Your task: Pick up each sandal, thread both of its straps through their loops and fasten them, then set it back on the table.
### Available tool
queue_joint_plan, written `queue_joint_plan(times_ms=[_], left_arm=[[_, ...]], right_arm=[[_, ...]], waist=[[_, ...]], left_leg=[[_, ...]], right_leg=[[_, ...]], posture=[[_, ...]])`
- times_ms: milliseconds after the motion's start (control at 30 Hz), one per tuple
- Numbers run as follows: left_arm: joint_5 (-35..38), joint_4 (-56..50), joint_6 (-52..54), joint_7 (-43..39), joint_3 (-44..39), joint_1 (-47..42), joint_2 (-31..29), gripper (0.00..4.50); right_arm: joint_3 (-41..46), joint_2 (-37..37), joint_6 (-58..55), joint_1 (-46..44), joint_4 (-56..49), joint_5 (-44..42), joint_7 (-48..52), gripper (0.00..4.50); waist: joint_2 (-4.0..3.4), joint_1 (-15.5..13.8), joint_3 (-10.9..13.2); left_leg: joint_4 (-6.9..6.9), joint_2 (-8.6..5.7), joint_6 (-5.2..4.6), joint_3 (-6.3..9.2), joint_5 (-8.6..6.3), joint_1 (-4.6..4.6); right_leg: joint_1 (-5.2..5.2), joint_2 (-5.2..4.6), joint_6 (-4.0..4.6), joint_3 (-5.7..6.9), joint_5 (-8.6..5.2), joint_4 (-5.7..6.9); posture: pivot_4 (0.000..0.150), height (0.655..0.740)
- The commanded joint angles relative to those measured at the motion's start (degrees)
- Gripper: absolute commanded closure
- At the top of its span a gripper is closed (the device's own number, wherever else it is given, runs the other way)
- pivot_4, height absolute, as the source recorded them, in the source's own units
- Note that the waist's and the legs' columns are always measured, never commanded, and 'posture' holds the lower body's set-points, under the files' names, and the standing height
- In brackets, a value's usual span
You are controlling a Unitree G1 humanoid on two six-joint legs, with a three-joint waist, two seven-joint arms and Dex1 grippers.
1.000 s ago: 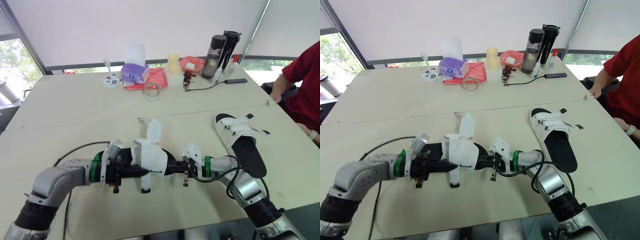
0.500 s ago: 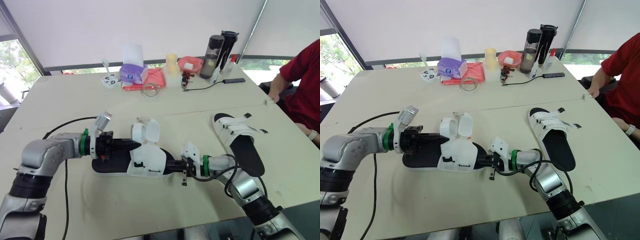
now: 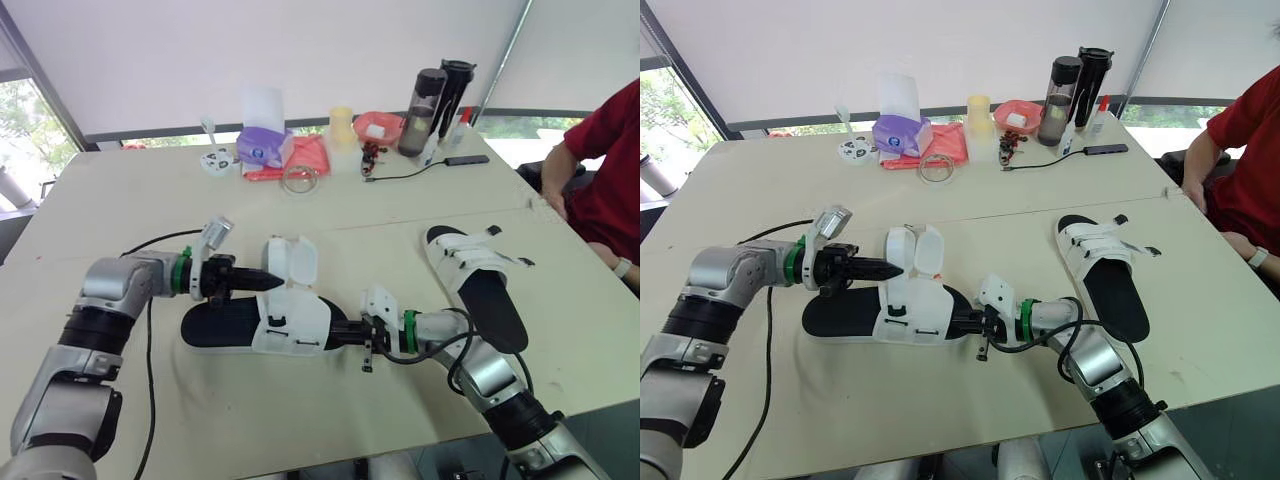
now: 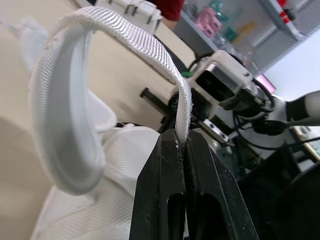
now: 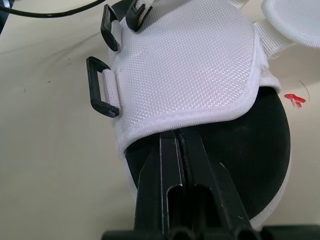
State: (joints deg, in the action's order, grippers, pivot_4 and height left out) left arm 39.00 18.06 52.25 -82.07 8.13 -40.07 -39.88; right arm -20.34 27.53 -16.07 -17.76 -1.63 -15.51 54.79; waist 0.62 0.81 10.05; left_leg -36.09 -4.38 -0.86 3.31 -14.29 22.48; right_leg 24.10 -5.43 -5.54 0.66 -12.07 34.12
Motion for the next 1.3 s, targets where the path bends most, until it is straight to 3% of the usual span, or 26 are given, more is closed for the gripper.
queue_joint_plan(times_ms=[33,267,867,1200,1300], left_arm=[[0.5,-0.7,1.3,-1.9,-1.0,-1.4,-0.2,4.45],[-0.5,-2.9,2.1,-4.2,0.2,0.1,-1.2,4.45],[-9.8,-6.0,-8.8,-6.9,5.5,5.1,-2.5,4.45],[-7.8,-10.1,-7.6,-5.7,2.9,9.1,-2.7,4.45],[-6.3,-10.7,-6.1,-3.9,0.9,9.8,-2.1,3.14]], right_arm=[[-0.9,0.8,-3.0,2.0,4.7,4.9,-3.3,4.50],[-1.0,0.4,-2.9,1.6,5.2,5.1,-3.6,4.50],[-0.3,-0.1,-2.9,1.5,5.5,5.4,-4.3,4.50],[-0.4,-0.5,-2.6,1.1,6.6,5.6,-4.2,4.50],[-0.5,-0.7,-2.4,0.8,7.0,5.7,-4.1,4.50]], waist=[[0.00,0.0,0.0],[0.00,0.0,0.0],[0.00,0.1,0.0],[0.00,0.2,0.0],[0.00,0.2,0.0]], left_leg=[[0.00,0.00,0.00,0.00,0.00,0.00],[0.00,0.00,-0.01,0.00,0.00,0.00],[0.02,0.05,0.00,0.00,0.00,-0.01],[0.02,0.10,0.00,-0.01,0.00,0.00],[0.03,0.12,0.00,-0.01,0.00,0.01]], right_leg=[[-0.02,0.00,0.00,0.00,0.00,0.00],[-0.01,0.00,-0.01,0.01,0.00,0.01],[-0.02,0.00,0.03,0.02,0.02,0.02],[-0.03,0.00,0.06,0.03,0.02,0.01],[-0.01,0.00,0.06,0.05,0.03,0.01]], posture=[[0.150,0.7400],[0.150,0.7400],[0.150,0.7400],[0.150,0.7400],[0.150,0.7400]])
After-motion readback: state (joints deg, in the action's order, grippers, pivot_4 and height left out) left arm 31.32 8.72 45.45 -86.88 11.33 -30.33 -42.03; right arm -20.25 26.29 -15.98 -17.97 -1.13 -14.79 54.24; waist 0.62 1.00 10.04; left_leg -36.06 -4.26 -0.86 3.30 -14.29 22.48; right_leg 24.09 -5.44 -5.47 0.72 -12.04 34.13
